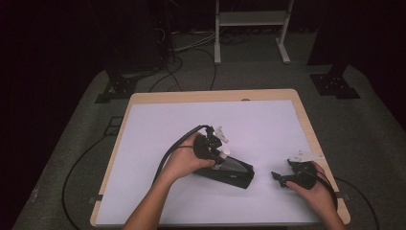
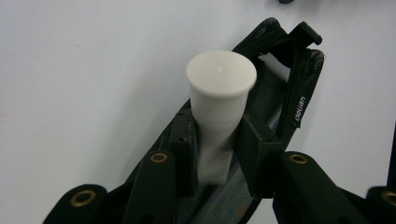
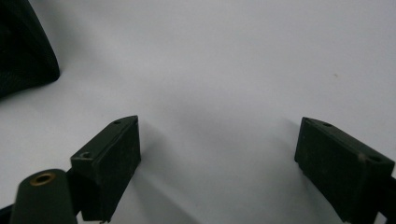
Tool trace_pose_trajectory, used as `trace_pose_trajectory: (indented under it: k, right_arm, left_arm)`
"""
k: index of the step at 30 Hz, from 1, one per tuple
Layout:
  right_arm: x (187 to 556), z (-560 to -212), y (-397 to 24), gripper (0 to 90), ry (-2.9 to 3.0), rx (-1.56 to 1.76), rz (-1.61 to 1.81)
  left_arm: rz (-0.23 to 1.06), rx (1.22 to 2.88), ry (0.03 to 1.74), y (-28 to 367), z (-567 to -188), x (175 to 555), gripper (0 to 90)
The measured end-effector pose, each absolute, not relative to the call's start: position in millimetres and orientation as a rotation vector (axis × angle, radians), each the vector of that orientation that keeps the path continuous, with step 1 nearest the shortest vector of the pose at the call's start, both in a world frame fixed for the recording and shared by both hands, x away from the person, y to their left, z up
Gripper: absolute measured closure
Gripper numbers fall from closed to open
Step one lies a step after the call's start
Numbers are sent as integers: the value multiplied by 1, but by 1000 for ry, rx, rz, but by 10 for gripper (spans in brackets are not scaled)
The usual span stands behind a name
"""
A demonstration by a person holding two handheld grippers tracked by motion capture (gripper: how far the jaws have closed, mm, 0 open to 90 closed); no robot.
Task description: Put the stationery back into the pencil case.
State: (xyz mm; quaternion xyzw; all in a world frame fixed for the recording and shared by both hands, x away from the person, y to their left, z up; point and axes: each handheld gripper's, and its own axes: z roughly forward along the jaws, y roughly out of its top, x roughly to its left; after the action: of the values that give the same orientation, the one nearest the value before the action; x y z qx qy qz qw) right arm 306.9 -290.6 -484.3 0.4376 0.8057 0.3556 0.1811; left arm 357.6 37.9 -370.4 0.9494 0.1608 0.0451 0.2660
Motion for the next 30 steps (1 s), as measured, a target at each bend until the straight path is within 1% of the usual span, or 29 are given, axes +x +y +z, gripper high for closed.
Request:
trace_pose_trajectory:
  k: [3,5,9,10,24,30]
  right_arm:
    - [307,-484,-291,130,2275,1236,1005]
    - [307,-484,-291,130,2275,1235,1005]
    - [307,-484,-291,130,2275,1237,1005]
    - [307,-484,-291,130,2275,1237,1005]
    - [307,-484,-291,130,2276,1233,1004]
    - [307,-484,-291,130,2275,1234,1004]
  left_arm:
    - [116,2558,440,39,-371,357,668]
    - [114,2561,434,40,-372,356,635]
    - [107,2556,430,43,-371,355,627]
    - [111,2552,432,45,-370,354,594]
    - [148,2525,493,82,-367,342,432]
    - [173,2482,539,102,-367,339,333]
